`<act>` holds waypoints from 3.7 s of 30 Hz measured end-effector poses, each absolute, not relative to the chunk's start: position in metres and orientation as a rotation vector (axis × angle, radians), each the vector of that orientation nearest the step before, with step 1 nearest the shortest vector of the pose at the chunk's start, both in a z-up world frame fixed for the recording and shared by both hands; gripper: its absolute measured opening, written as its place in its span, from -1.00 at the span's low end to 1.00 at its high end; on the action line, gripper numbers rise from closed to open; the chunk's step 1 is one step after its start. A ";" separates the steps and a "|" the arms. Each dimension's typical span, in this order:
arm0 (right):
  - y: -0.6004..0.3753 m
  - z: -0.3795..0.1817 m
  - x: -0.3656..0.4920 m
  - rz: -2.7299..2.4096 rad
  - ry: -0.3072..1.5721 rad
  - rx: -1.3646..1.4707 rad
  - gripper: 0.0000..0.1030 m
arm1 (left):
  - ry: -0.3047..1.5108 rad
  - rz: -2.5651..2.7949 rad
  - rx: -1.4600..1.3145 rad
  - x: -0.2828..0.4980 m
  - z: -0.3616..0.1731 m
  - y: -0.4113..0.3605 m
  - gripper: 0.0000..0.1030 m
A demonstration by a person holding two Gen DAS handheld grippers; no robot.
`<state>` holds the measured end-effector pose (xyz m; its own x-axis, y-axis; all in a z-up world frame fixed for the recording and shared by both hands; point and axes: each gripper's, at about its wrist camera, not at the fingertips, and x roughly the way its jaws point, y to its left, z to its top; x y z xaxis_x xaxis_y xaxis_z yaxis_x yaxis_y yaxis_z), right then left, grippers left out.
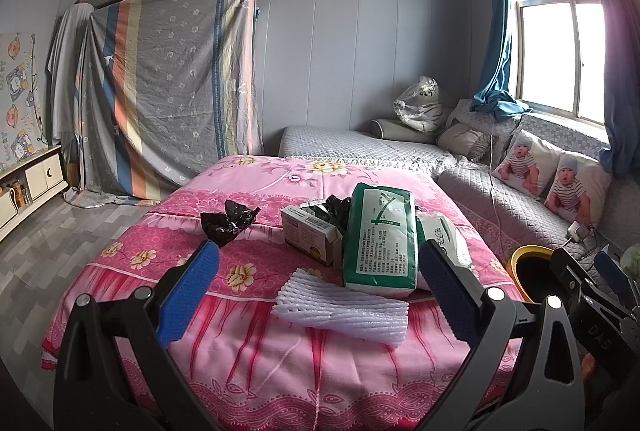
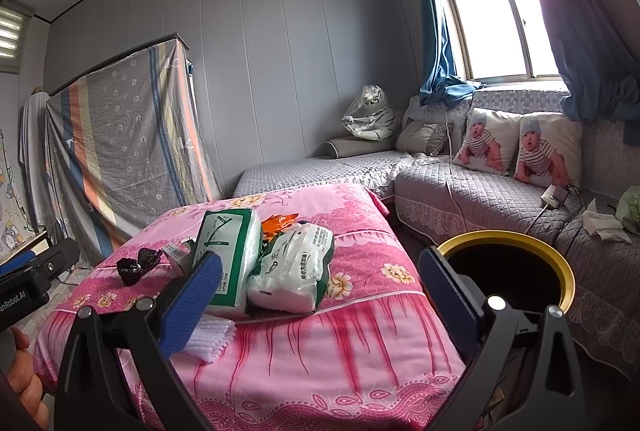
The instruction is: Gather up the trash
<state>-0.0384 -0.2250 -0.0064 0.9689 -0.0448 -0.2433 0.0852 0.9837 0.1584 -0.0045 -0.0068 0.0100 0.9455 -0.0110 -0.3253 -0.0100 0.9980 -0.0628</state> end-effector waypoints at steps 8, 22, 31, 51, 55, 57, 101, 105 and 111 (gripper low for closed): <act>-0.225 -0.006 -0.038 -0.066 0.244 0.171 0.85 | 0.333 -0.002 -0.063 -0.003 0.007 -0.007 0.85; -0.225 -0.006 -0.038 -0.066 0.246 0.172 0.85 | 0.342 -0.011 -0.071 -0.001 0.000 -0.005 0.85; -0.225 -0.007 -0.037 -0.065 0.247 0.172 0.85 | 0.345 -0.017 -0.067 -0.001 0.000 -0.004 0.85; -0.222 -0.012 -0.036 -0.063 0.255 0.173 0.85 | 0.363 -0.027 -0.066 0.000 -0.005 -0.005 0.85; -0.222 -0.012 -0.036 -0.064 0.255 0.174 0.85 | 0.364 -0.027 -0.066 0.000 -0.006 -0.006 0.86; -0.221 -0.014 -0.035 -0.063 0.256 0.174 0.85 | 0.364 -0.028 -0.066 0.000 -0.006 -0.006 0.85; -0.121 0.008 0.199 0.350 0.661 0.031 0.85 | 0.321 0.004 -0.198 0.049 -0.026 0.122 0.86; -0.120 -0.002 0.235 0.293 0.736 0.028 0.85 | 0.350 -0.013 -0.205 0.055 -0.033 0.125 0.86; -0.105 -0.031 0.267 0.239 0.843 0.016 0.85 | 0.402 -0.033 -0.210 0.065 -0.042 0.121 0.85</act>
<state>0.2666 -0.1052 -0.0311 0.6404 0.2158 -0.7371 -0.2035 0.9731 0.1080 0.0654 0.1215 -0.0420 0.9202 -0.0737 -0.3845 -0.0094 0.9777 -0.2097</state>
